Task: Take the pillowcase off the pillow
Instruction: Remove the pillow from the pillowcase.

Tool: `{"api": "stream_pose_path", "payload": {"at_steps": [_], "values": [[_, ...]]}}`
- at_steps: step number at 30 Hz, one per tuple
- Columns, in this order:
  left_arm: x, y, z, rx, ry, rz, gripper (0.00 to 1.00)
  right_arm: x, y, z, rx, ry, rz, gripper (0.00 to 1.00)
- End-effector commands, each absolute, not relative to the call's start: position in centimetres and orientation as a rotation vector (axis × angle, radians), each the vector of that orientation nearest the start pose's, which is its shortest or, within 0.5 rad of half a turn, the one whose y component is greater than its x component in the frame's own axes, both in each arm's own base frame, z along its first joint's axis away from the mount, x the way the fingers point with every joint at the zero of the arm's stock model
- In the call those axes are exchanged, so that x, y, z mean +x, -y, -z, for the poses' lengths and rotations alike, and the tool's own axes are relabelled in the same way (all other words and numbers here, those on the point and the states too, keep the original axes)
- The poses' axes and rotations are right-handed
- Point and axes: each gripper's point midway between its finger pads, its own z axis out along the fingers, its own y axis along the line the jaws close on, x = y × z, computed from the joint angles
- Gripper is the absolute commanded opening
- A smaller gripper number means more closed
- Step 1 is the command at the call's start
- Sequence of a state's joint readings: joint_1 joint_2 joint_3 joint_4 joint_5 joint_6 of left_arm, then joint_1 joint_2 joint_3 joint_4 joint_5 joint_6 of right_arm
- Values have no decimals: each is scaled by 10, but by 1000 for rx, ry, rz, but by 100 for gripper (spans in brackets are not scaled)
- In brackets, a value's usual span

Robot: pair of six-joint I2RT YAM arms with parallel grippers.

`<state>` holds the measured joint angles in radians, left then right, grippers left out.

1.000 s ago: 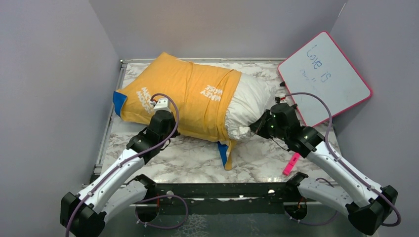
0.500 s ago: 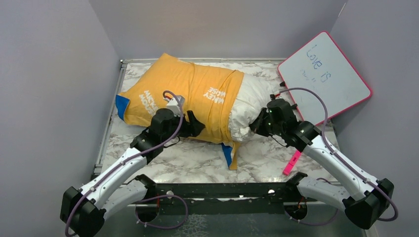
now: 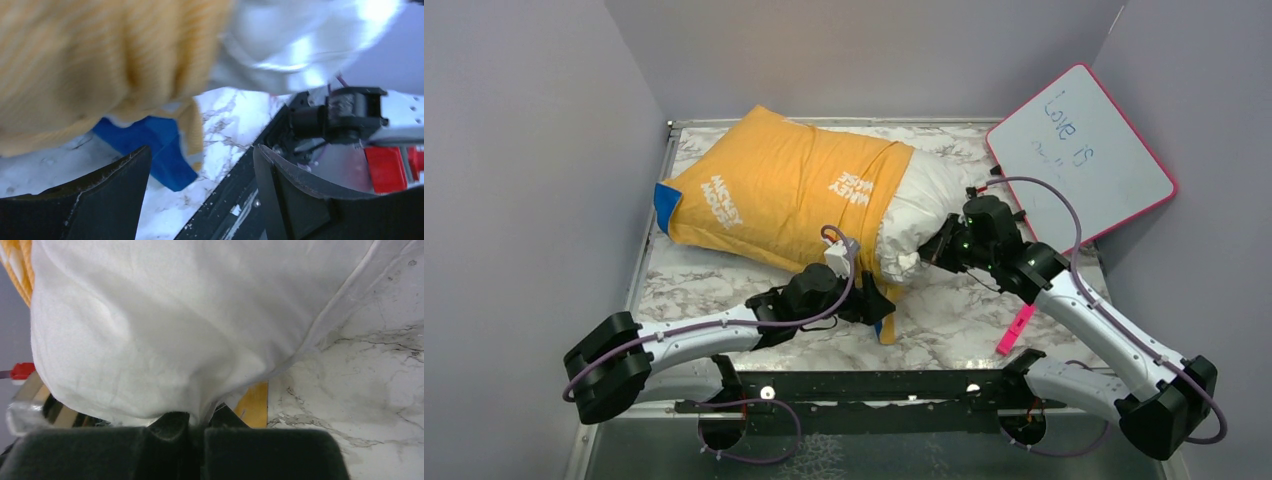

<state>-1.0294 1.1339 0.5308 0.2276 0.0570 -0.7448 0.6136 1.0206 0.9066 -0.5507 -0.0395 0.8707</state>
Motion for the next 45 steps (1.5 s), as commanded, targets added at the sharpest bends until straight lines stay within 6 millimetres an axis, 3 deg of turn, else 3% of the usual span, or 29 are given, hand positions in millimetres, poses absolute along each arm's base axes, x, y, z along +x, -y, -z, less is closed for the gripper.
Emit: {"api": "stream_pose_path", "payload": {"at_steps": [1, 3, 7, 10, 12, 14, 16, 18, 22, 27, 31, 33, 35, 37, 41, 43, 44, 45], "values": [[177, 320, -133, 25, -2092, 1154, 76, 247, -227, -268, 291, -2134, -1004, 1], [183, 318, -132, 1, -2056, 1141, 76, 244, -233, -276, 285, -2126, -1060, 1], [209, 326, -149, 50, -1964, 1033, 87, 233, -246, -284, 268, -2108, -1204, 1], [224, 337, -152, 54, -1953, 1006, 86, 231, -242, -285, 278, -2105, -1197, 1], [232, 340, -152, 53, -1945, 989, 73, 231, -237, -286, 286, -2108, -1164, 1], [239, 333, -155, 21, -1929, 957, 46, 231, -232, -286, 289, -2109, -1125, 1], [242, 319, -153, -2, -1915, 925, 29, 236, -221, -281, 314, -2105, -1047, 1], [241, 305, -152, -5, -1912, 882, 17, 241, -206, -272, 359, -2116, -934, 1], [237, 262, -131, -33, -2002, 667, 0, 248, -173, -261, 444, -2116, -718, 0], [240, 182, -110, -122, -2063, 344, 0, 242, -152, -252, 479, -2113, -616, 0], [256, 139, -106, -233, -2090, 313, 0, 224, -145, -215, 513, -2198, -590, 1], [262, 127, -108, -263, -2088, 287, 0, 212, -146, -195, 525, -2238, -624, 1], [267, 129, -112, -248, -2084, 320, 0, 200, -142, -178, 549, -2267, -631, 0], [269, 146, -118, -202, -2076, 418, 0, 190, -137, -168, 553, -2274, -639, 1], [259, 175, -112, -122, -2126, 587, 3, 180, -148, -182, 394, -2235, -761, 3], [253, 177, -107, -122, -2157, 608, 7, 177, -154, -201, 294, -2199, -812, 12], [250, 175, -104, -128, -2167, 609, 8, 178, -155, -216, 264, -2175, -824, 22], [247, 174, -105, -134, -2166, 612, 9, 177, -155, -222, 240, -2169, -819, 38]]}}
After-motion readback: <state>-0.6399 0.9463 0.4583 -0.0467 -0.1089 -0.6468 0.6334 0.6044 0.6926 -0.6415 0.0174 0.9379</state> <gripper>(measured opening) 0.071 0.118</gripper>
